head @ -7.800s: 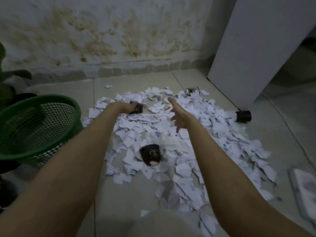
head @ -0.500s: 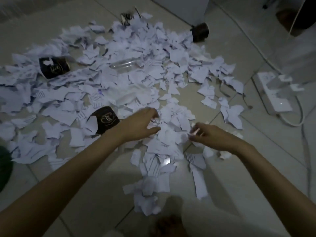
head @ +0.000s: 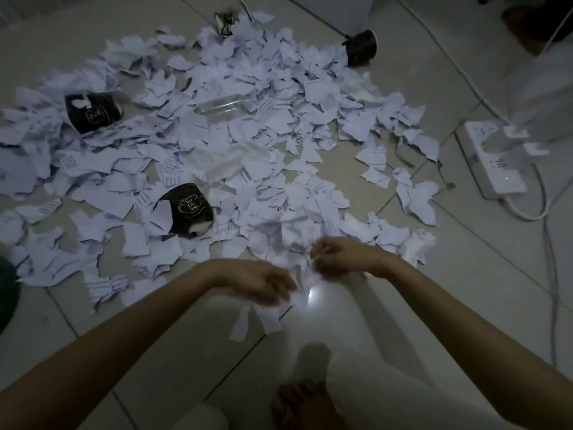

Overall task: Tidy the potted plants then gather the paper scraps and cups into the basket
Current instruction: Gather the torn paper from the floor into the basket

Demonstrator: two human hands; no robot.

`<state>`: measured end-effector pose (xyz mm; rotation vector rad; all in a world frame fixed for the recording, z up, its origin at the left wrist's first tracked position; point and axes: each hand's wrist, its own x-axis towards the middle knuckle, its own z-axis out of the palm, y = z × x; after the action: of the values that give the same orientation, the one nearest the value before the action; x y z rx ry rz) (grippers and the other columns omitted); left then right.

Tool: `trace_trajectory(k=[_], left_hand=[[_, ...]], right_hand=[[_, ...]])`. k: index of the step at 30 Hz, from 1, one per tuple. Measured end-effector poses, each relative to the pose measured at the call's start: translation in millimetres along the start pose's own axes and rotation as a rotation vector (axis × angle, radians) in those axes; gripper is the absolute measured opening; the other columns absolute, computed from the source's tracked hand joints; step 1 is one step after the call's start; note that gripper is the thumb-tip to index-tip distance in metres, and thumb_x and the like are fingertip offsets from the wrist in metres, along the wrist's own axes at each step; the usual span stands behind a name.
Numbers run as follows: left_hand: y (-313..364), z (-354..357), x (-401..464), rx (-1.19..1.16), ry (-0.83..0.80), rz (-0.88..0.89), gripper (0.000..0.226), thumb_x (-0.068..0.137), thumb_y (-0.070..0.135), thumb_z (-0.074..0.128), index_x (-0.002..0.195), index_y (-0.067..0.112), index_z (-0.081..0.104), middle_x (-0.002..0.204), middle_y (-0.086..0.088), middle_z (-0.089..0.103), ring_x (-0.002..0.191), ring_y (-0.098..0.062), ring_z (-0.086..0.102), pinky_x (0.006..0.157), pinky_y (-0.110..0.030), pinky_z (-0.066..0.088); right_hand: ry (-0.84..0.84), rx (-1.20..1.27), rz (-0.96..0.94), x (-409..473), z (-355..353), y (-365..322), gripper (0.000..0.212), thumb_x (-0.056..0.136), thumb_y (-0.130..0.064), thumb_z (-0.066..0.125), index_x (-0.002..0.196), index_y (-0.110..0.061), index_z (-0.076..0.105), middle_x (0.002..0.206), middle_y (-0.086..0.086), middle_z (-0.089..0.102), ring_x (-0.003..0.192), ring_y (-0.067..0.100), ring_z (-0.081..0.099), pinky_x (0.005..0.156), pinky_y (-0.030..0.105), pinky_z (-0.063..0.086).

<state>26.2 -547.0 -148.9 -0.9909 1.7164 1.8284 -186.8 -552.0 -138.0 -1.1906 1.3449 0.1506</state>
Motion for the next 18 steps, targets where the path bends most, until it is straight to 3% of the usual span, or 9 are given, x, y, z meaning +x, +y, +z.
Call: trace_trajectory(k=[2,4,6,9,11,15,18], left_hand=[[6.0,-18.9,-7.5,-0.066,0.231,0.101,0.039,0.089,-0.008,0.045,0.123,0.011,0.048,0.102,0.002,0.055,0.09,-0.007,0.054,0.077,-0.014,0.046],[8.0,-30.1,-15.0,-0.111,0.283,0.125,0.035,0.089,-0.008,0.045,0.118,0.011,0.052,0.102,-0.001,0.058,0.093,-0.013,0.057,0.084,-0.026,0.048],[7.4,-33.7,-22.6,-0.095,0.168,0.103,0.03,0.091,-0.003,0.046,0.115,0.013,0.056,0.111,-0.008,0.062,0.102,-0.019,0.059,0.09,-0.033,0.048],[3.7,-25.0,-20.8,0.004,-0.171,-0.065,0.029,0.09,0.001,0.048,0.116,0.007,0.061,0.123,-0.018,0.061,0.098,-0.014,0.06,0.08,-0.019,0.048],[0.4,-14.3,-10.8,0.093,-0.294,-0.189,0.034,0.09,0.003,0.048,0.123,0.004,0.058,0.128,-0.018,0.058,0.1,-0.011,0.058,0.074,-0.012,0.047],[-3.2,-10.7,-0.4,0.13,-0.061,-0.122,0.032,0.091,0.013,0.054,0.122,0.017,0.056,0.114,-0.002,0.064,0.099,-0.007,0.057,0.074,-0.009,0.045],[-1.4,-23.4,-6.0,0.012,0.173,0.003,0.021,0.091,0.006,0.051,0.105,0.02,0.058,0.093,0.008,0.064,0.084,-0.004,0.059,0.07,-0.009,0.045]], right_hand=[[0.152,0.078,-0.108,-4.0,-8.8,-1.4,0.019,0.095,-0.017,0.049,0.11,-0.007,0.056,0.09,0.002,0.064,0.069,0.007,0.062,0.056,0.012,0.051],[0.198,0.141,-0.138,-17.6,-25.6,3.8,0.015,0.094,-0.024,0.05,0.102,-0.015,0.06,0.084,-0.003,0.065,0.067,0.004,0.062,0.057,0.013,0.05],[0.17,0.151,-0.098,-35.1,-44.2,15.6,0.015,0.093,-0.026,0.05,0.095,-0.02,0.063,0.083,-0.004,0.066,0.068,0.005,0.063,0.058,0.016,0.051],[0.038,-0.015,0.118,-48.7,-55.9,34.1,0.018,0.095,-0.026,0.046,0.091,-0.02,0.063,0.083,-0.003,0.068,0.063,0.004,0.064,0.055,0.016,0.048],[0.009,-0.076,0.22,-42.0,-50.6,39.3,0.018,0.094,-0.022,0.047,0.088,-0.015,0.062,0.083,0.001,0.067,0.064,0.008,0.063,0.052,0.015,0.047],[0.12,0.03,0.143,-25.8,-39.2,33.0,0.017,0.095,-0.018,0.046,0.087,-0.01,0.058,0.086,0.008,0.064,0.065,0.012,0.058,0.051,0.015,0.048],[0.241,0.139,0.02,-31.6,-44.6,27.3,0.016,0.094,-0.024,0.049,0.096,-0.013,0.061,0.08,-0.001,0.064,0.067,0.01,0.057,0.058,0.016,0.045]])
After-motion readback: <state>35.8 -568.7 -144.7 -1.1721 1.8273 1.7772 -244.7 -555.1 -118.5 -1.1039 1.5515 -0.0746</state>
